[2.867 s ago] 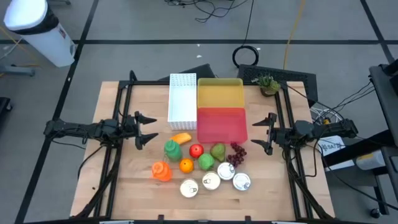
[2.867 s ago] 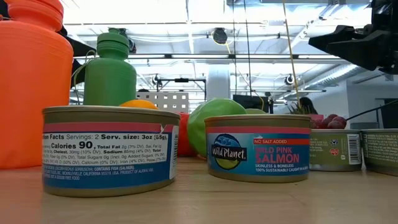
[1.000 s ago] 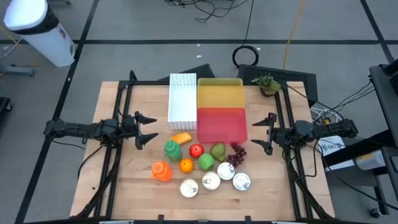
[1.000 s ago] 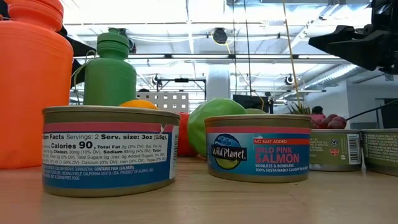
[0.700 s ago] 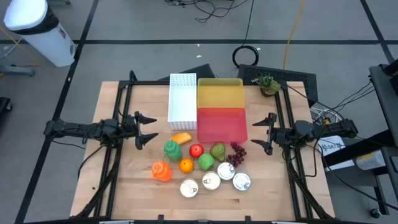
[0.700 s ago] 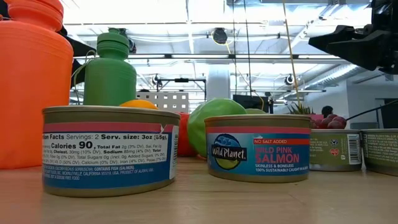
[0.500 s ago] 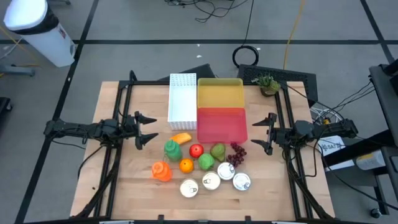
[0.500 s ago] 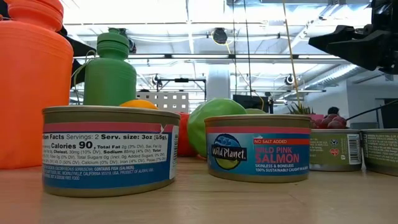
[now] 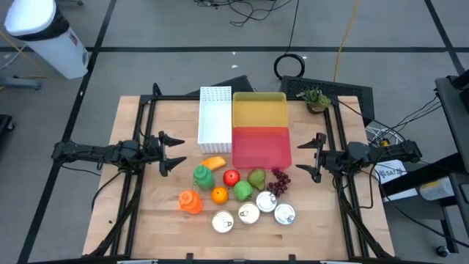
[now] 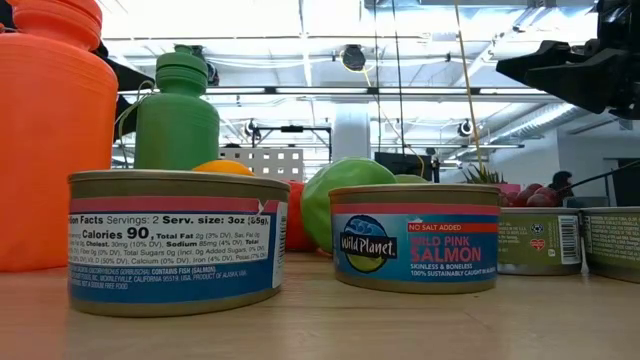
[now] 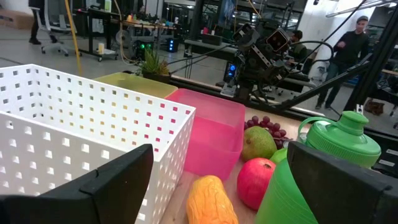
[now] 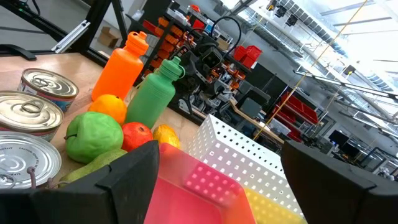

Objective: Pick & Place Food Item

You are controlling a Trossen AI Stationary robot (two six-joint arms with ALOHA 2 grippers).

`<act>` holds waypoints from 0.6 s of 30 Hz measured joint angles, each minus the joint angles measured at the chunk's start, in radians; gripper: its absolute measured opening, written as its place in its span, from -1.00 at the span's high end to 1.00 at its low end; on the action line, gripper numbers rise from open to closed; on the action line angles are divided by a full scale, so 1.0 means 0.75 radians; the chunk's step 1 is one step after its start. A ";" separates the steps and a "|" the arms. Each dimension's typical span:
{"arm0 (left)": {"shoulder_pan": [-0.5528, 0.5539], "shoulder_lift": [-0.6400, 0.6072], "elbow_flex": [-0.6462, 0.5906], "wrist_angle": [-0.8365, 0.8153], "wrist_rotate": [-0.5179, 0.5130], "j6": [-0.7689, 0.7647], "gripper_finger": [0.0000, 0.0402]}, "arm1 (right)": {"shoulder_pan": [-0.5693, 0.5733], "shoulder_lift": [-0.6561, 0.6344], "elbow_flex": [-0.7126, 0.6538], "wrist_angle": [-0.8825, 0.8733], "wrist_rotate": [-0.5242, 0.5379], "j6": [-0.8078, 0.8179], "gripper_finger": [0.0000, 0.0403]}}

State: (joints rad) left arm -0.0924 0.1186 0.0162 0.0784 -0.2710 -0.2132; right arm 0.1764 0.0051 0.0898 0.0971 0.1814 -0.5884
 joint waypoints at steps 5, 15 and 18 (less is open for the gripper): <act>0.000 0.000 0.000 0.000 0.000 0.000 -0.89 | 0.000 0.000 0.000 0.000 0.000 0.000 -0.57; 0.000 0.000 0.000 0.032 -0.001 0.052 -0.89 | 0.000 0.000 0.000 0.000 0.000 0.000 -0.57; 0.000 0.000 0.000 0.073 -0.001 0.073 -0.89 | 0.000 0.000 0.000 0.000 0.001 0.000 -0.57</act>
State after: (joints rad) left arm -0.0925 0.1188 0.0162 0.1333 -0.2715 -0.1586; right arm 0.1764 0.0051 0.0898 0.0971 0.1818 -0.5884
